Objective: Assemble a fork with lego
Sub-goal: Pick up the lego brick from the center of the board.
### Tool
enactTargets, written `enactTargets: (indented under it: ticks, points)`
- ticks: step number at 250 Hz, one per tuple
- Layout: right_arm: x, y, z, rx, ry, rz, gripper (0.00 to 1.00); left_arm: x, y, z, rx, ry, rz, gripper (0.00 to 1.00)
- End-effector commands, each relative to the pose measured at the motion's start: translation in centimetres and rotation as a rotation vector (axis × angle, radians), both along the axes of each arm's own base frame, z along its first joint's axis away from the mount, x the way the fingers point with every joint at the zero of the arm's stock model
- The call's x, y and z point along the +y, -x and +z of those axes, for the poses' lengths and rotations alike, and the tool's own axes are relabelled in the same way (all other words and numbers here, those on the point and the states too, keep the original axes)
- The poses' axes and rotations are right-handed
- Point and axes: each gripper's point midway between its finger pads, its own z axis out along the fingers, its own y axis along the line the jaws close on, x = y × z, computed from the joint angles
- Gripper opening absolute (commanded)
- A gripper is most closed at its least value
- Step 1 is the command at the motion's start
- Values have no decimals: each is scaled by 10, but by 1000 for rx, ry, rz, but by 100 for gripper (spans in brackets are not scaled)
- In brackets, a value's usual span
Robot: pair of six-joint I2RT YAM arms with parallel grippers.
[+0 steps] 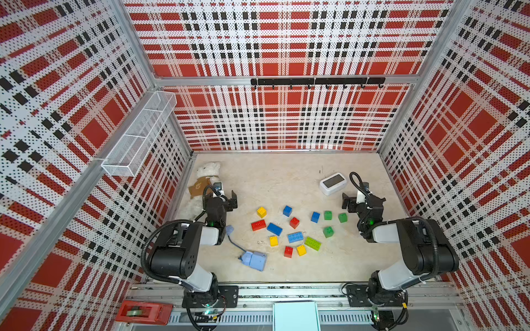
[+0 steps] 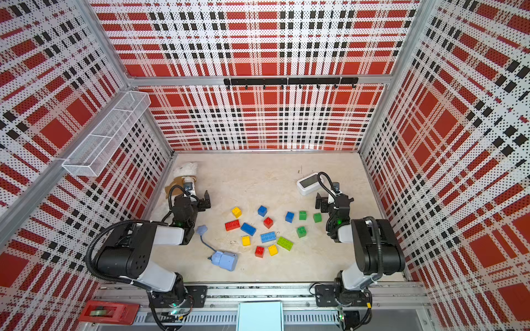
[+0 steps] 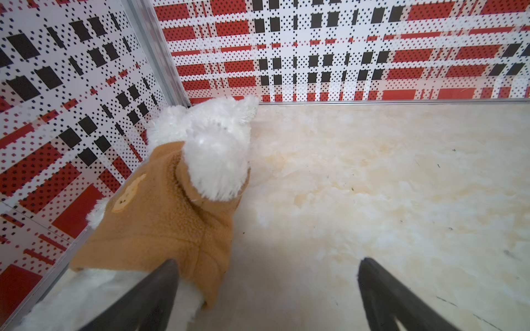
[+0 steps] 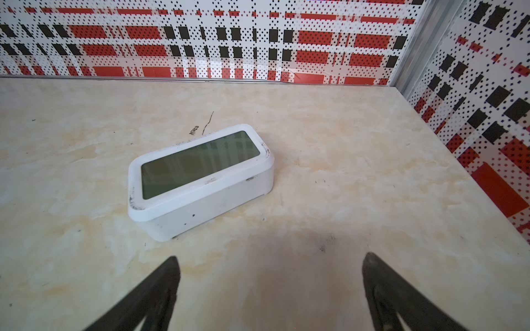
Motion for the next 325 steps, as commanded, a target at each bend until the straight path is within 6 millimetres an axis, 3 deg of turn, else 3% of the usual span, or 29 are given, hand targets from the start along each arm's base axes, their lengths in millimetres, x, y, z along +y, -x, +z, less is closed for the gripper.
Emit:
enactTargets:
  ticks: [1,222,257,277,325]
  points:
    - [1,-9,14,-61,12,11,100,-1,-6,10,-38,0,1,100]
    - [2,-8,16,-71,8,20,100,-3,-4,10,-43,-9,-1,100]
    - [4,0,35,-97,12,34,100,-17,11,22,-115,-71,-23,99]
    - [5,5,49,-95,8,39,100,-16,20,34,-152,-94,18,100]
    - [3,13,90,-159,-79,1,100,-21,20,59,-76,-130,63,99]
